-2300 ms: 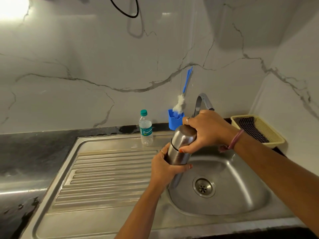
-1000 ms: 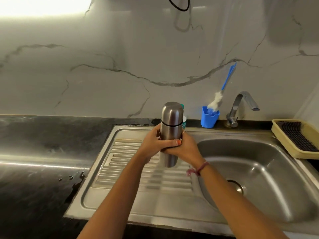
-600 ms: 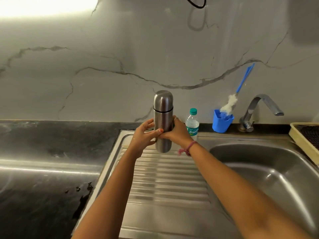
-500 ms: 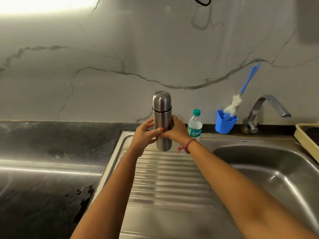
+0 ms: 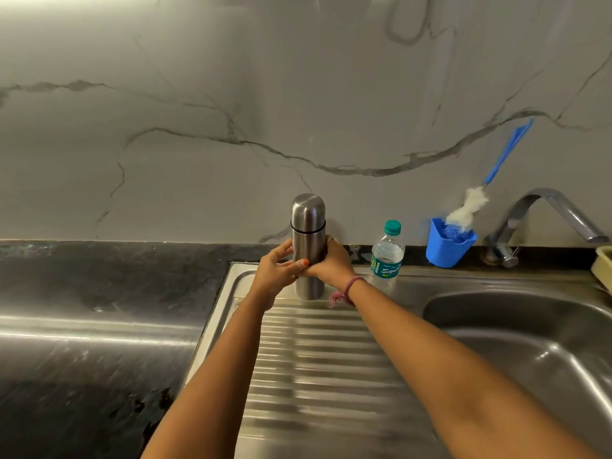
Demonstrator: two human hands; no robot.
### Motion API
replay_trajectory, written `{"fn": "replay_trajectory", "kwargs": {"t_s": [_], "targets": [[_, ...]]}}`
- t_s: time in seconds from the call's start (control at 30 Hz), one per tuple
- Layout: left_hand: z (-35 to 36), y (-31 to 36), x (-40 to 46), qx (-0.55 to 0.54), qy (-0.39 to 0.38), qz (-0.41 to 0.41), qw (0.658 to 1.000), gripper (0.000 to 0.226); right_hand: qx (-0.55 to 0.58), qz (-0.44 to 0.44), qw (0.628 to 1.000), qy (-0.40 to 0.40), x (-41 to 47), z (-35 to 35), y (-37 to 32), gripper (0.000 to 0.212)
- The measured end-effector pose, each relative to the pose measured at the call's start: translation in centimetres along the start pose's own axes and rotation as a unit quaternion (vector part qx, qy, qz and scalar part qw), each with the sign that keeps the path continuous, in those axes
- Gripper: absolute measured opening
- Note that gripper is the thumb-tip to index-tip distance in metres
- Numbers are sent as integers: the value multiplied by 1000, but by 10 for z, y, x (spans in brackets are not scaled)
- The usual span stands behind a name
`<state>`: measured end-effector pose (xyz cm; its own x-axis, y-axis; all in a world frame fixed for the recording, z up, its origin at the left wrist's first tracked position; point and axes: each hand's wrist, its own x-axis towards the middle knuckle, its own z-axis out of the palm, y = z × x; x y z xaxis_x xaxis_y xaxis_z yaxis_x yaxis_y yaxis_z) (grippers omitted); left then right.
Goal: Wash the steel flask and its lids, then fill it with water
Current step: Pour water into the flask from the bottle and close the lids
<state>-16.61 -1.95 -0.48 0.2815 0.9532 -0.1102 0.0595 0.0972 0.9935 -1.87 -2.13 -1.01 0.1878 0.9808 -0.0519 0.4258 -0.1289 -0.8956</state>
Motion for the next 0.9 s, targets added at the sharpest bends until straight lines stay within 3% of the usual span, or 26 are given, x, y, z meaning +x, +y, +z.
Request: {"fn": "replay_trajectory", "kwargs": {"t_s": [0.9], "targets": [[-9,-29,28,-28,3,-5,1000,53,-12,2,1000,23,25,20,21,73]]}}
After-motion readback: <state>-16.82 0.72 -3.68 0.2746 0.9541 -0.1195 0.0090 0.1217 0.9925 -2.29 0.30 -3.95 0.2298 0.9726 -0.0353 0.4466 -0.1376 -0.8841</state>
